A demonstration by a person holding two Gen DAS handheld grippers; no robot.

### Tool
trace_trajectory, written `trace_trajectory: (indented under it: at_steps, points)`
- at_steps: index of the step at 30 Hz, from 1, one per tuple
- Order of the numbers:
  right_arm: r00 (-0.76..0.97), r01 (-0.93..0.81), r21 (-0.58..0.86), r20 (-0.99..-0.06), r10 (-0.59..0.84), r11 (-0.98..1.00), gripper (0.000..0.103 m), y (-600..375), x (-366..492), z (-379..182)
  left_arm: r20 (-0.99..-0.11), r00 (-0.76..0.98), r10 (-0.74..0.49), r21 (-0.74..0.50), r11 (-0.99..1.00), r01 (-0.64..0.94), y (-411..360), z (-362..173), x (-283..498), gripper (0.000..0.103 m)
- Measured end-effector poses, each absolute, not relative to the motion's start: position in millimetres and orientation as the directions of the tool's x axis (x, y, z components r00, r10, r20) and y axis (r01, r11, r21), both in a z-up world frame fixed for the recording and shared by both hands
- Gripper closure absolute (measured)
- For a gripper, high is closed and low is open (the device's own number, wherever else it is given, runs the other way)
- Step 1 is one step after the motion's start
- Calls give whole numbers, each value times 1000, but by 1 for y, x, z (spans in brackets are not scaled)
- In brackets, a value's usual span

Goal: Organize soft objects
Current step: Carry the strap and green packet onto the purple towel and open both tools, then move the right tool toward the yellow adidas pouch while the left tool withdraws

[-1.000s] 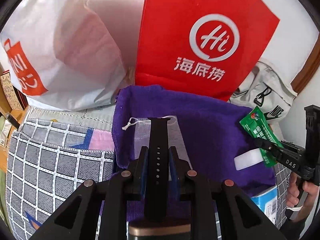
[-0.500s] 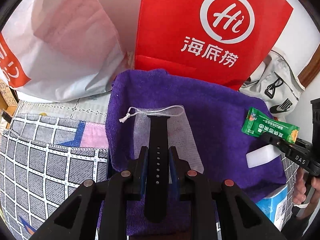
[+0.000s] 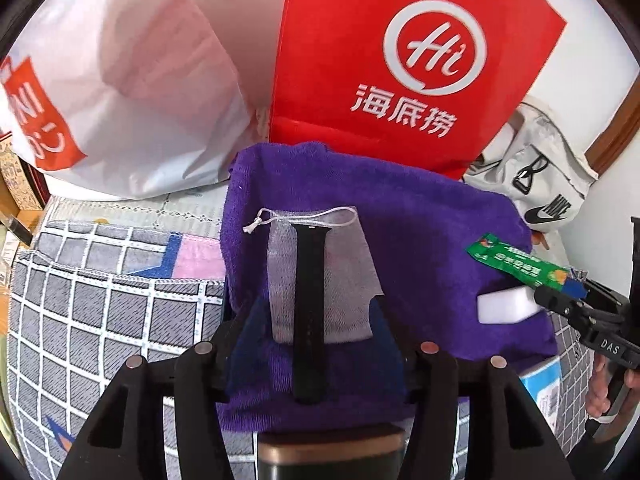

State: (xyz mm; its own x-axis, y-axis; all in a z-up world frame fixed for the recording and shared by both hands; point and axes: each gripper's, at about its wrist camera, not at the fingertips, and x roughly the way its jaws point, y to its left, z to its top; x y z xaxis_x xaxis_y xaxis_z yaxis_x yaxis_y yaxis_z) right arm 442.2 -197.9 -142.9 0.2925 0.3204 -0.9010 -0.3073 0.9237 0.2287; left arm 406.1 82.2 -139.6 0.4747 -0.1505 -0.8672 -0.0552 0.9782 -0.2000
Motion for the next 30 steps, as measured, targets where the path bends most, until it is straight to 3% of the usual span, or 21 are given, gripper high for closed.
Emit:
trace_trajectory:
  at_steps: [19, 23, 28, 30]
  points:
    - [394, -351, 263, -829, 396, 899, 50, -185, 306, -73, -814, 561, -149, -213, 976, -50, 86, -84, 298, 50]
    - [411, -386, 276, -803, 431, 881, 34, -174, 268, -67, -806, 565, -174, -241, 970, -45, 87, -84, 274, 50]
    - [394, -416, 294, -795, 462, 861, 28, -162, 227, -70, -794, 585, -168, -242, 969, -50, 91, -83, 238, 50]
    - [375, -426, 303, -799, 471, 852, 25, -156, 214, -74, -786, 596, -167, -246, 968, -53, 94, -84, 226, 45]
